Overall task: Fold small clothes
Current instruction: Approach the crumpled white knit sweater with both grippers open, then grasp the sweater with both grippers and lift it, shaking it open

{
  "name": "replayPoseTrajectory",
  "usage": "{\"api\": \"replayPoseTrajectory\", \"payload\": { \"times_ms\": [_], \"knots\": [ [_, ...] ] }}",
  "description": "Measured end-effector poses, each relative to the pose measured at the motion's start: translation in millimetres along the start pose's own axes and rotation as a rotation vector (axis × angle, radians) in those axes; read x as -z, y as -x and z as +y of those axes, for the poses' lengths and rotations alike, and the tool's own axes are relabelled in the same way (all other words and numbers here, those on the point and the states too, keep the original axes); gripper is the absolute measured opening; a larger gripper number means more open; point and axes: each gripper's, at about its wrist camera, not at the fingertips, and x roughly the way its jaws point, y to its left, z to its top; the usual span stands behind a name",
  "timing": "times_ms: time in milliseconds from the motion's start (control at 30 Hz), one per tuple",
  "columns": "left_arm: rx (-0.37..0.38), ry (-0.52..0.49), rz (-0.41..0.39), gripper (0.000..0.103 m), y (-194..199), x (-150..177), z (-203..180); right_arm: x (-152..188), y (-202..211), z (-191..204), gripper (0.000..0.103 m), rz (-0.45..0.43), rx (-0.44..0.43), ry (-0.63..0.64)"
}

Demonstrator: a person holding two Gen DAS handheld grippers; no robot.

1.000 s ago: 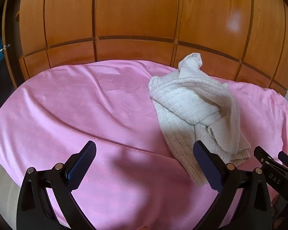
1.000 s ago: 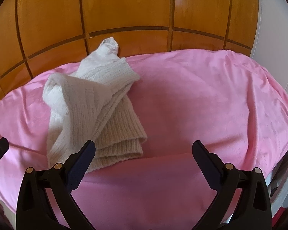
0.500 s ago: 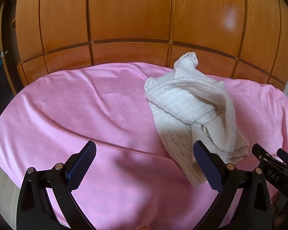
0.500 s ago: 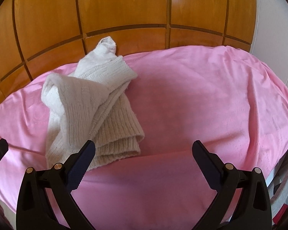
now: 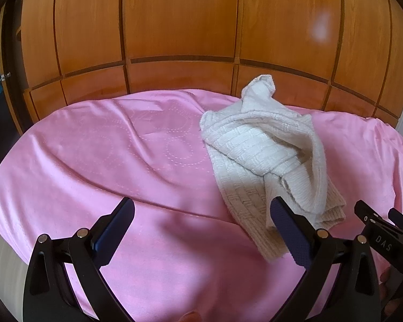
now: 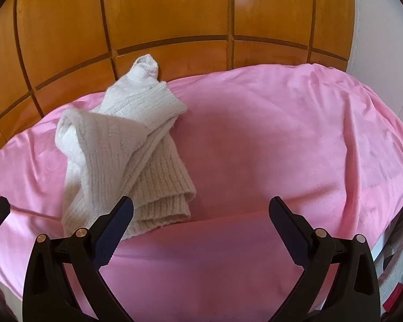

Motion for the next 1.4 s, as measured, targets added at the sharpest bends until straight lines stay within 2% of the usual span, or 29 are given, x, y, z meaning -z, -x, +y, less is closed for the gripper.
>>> {"api": "replayPoseTrajectory", "payload": {
  "times_ms": [233, 333, 533, 767, 833, 933, 967, 1000, 1033, 1167, 1233, 1267, 1333, 1400],
  "knots": [
    [0.021, -0.026, -0.005, 0.101, 1, -4, -5, -1, -4, -9, 0.1, 0.01, 0.003, -0.023],
    [0.087, -0.052, 0.01, 0.1, 1, -6, -14, -3, -5, -14, 0.1, 0.008, 0.012, -0.029],
    [0.165, -0.103, 0.011, 0.1, 0, -10, -38, -6, -12, -36, 0.1, 0.021, 0.058, -0.071],
    [0.25, -0.219, 0.01, 0.097, -12, -16, -88, -11, -13, -53, 0.1, 0.015, 0.072, -0.098],
    [0.245, -0.265, 0.022, 0.084, -26, -12, -107, -14, -14, -60, 0.1, 0.018, 0.074, -0.108],
    [0.238, -0.276, 0.096, 0.065, -57, -10, -123, -17, -17, -73, 0.1, 0.021, 0.062, -0.142],
    [0.244, -0.266, 0.109, 0.046, -63, -10, -124, -18, -17, -77, 0.1, 0.016, 0.061, -0.148],
    [0.247, -0.245, 0.137, 0.016, -72, -12, -122, -18, -19, -79, 0.1, 0.019, 0.067, -0.148],
    [0.3, -0.191, 0.183, 0.006, -80, -16, -115, -19, -22, -80, 0.1, 0.027, 0.07, -0.149],
    [0.431, -0.03, 0.151, 0.005, -65, -33, -59, -25, -31, -81, 0.1, 0.051, 0.055, -0.146],
    [0.445, 0.064, 0.112, 0.005, -53, -44, -16, -30, -31, -75, 0.1, 0.035, 0.013, -0.123],
    [0.419, 0.139, 0.067, 0.005, -44, -52, 23, -35, -30, -67, 0.1, 0.023, -0.022, -0.094],
    [0.347, 0.235, 0.03, 0.005, -42, -60, 73, -45, -30, -51, 0.099, 0.004, -0.079, -0.038],
    [0.179, 0.344, 0.004, 0.005, -46, -66, 138, -57, -32, -23, 0.098, 0.0, -0.173, 0.045]
  ]
}}
